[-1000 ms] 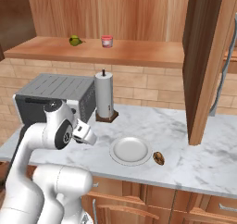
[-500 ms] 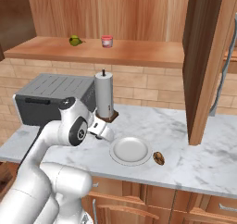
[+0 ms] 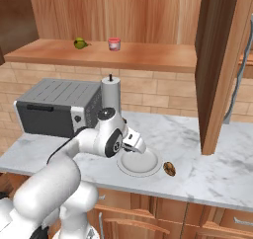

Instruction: Pick the avocado and bread from the counter and place them on the plate. Then pick the jam from the cabinet and place it next to the plate. Lastly close the cabinet door.

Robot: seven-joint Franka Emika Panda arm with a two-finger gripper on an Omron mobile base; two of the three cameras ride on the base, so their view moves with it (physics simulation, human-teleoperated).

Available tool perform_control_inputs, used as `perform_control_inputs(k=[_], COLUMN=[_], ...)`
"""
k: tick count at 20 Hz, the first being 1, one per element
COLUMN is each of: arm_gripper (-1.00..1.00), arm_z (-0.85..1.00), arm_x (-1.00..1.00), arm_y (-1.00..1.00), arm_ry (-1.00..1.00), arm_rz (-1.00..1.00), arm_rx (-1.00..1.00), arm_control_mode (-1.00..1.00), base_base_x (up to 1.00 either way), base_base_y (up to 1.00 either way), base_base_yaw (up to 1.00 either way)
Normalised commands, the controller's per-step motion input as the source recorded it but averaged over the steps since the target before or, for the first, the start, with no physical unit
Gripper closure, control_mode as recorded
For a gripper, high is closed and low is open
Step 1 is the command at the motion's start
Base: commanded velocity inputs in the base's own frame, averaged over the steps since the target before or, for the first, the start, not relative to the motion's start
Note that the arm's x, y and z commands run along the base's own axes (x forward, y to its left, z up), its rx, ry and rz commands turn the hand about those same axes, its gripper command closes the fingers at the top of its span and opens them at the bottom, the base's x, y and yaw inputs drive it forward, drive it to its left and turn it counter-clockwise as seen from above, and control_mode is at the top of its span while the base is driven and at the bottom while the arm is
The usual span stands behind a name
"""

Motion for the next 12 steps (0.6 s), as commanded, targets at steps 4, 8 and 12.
perform_control_inputs(k=[4, 8, 12], arm_gripper=[1.00, 1.00, 1.00], arm_z=[-0.16, -0.06, -0.23], arm_x=[0.30, 0.00, 0.14], arm_y=[-0.30, -0.08, -0.01], arm_ry=[0.02, 0.03, 0.09], arm_rz=[0.00, 0.00, 0.00], arm_rx=[0.00, 0.01, 0.00], arm_control_mode=[-1.00, -1.00, -1.00], base_base_x=[0.00, 0.00, 0.00], base_base_y=[0.00, 0.00, 0.00], base_base_yaw=[0.00, 0.00, 0.00])
